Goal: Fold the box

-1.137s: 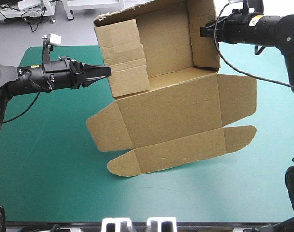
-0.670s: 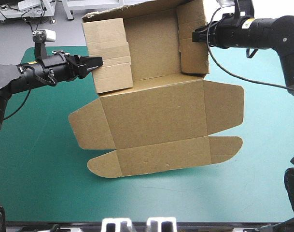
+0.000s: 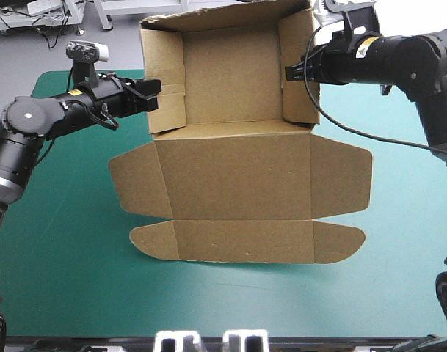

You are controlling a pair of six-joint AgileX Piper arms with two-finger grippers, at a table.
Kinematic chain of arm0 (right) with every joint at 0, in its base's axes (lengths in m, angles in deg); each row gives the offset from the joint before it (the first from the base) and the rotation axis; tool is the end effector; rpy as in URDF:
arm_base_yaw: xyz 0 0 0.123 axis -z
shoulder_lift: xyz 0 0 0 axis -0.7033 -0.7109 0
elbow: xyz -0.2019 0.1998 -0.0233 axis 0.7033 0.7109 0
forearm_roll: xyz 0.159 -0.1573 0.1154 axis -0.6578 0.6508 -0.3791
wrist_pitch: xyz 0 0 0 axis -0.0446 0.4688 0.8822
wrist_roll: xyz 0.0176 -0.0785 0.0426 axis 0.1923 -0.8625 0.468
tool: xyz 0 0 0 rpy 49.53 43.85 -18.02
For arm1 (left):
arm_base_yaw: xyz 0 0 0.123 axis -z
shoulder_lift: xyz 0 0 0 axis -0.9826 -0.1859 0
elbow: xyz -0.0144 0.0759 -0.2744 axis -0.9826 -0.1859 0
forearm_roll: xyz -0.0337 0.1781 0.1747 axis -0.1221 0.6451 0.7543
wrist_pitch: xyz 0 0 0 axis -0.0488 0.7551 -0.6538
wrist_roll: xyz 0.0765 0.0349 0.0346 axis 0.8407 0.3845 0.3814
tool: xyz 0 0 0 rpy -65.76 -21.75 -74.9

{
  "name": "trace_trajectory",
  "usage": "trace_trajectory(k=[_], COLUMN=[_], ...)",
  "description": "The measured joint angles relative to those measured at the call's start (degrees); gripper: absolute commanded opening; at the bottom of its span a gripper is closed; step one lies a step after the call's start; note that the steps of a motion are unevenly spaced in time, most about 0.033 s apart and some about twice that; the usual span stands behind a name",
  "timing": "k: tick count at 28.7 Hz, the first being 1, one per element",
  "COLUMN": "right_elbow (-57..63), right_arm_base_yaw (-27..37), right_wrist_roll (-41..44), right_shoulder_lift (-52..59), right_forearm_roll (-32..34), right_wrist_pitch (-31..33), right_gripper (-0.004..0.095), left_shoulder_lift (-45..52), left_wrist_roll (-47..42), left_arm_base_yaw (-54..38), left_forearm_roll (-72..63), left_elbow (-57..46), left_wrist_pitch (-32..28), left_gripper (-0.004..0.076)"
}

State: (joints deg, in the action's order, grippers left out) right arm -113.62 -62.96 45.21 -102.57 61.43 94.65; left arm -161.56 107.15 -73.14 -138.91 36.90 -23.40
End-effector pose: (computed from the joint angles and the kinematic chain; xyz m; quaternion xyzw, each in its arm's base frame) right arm 0.2927 0.1132 0.5154 -0.1670 0.8511 0.1594 0.4715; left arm 0.2984 -0.0809 0.4304 0.1461 0.7919 -0.2921 0.5159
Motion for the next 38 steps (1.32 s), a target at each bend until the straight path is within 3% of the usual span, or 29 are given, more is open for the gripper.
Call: trace_trajectory(k=[3, 5, 10, 15, 21, 30, 38], right_elbow=[-0.1, 0.1, 2.1, 7.1, 10.5, 10.5, 10.5], right_arm_base_yaw=[-0.4, -0.5, -0.7, -0.8, -0.9, -0.9, -0.9], right_wrist_roll=[3.6, 4.8, 6.0, 6.3, 6.3, 5.4, 4.4], right_shoulder_lift=[0.0, 0.0, -0.4, -3.5, -8.1, -16.6, -23.2], right_forearm_roll=[6.9, 7.7, 5.4, 2.1, 0.6, 0.4, 1.0], right_wrist_pitch=[6.5, 6.7, 6.7, 6.7, 6.7, 6.7, 6.2], right_gripper=[-0.0009, -0.0009, -0.0009, -0.0009, -0.0009, -0.0009, -0.0009], left_shoulder_lift=[0.8, 1.1, 1.4, -0.8, -7.7, -18.0, -20.9], left_wrist_roll=[-6.8, -12.0, -26.2, -34.1, -38.5, -40.3, -43.4], left_arm_base_yaw=[6.3, 8.9, 13.4, 14.7, 14.9, 14.9, 13.6], left_forearm_roll=[10.1, 16.9, 35.5, 44.9, 48.1, 48.8, 49.1], left_elbow=[0.3, 1.2, 3.3, 3.7, 3.7, 3.7, 4.8], left_wrist_pitch=[-2.5, -2.4, 1.5, 10.0, 16.2, 17.7, 16.9], left_gripper=[-0.001, -0.001, -0.001, -0.001, -0.001, -0.001, -0.001])
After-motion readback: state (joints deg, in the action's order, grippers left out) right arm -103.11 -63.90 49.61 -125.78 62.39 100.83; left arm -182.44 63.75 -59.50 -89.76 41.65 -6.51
